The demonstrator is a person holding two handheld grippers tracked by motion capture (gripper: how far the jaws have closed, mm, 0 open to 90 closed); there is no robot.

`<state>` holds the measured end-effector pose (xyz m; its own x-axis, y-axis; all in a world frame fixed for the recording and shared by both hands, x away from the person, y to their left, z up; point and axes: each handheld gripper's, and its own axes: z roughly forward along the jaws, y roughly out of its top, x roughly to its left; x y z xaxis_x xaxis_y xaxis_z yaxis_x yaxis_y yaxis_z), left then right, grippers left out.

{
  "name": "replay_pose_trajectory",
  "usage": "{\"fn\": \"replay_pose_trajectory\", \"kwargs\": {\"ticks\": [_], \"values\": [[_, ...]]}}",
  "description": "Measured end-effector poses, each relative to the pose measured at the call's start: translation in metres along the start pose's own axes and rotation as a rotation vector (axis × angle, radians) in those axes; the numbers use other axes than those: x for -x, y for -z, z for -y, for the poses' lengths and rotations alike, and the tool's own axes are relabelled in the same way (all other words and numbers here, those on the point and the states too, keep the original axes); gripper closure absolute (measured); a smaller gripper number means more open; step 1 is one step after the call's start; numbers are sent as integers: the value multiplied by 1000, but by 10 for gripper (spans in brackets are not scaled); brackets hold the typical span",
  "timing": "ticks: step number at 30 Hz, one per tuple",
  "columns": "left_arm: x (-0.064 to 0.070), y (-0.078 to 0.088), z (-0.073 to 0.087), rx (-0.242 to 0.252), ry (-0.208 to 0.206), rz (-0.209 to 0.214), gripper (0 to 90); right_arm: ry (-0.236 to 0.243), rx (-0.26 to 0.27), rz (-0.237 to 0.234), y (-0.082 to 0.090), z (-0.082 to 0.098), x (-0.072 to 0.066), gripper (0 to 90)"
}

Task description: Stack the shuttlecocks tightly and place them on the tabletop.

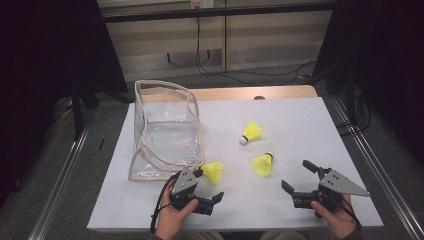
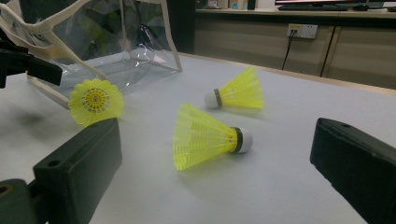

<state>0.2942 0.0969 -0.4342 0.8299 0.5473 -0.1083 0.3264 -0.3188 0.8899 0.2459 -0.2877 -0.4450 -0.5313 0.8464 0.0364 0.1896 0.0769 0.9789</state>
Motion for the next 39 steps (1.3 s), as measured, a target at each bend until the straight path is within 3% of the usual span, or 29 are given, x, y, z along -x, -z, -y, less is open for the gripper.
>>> {"fn": "replay_pose_trajectory", "kwargs": {"ticks": [20,22,39], "values": [[6,-19,-6,-33,3,-45,26,-2,2,-8,0,0,-1,16],[7,-21,-6,-39,-15,-46,30,0,3,-7,0,0,-1,17],[10,-34,-8,-47,-4,-150,45,-1,1,-19,0,0,-3,17]]}}
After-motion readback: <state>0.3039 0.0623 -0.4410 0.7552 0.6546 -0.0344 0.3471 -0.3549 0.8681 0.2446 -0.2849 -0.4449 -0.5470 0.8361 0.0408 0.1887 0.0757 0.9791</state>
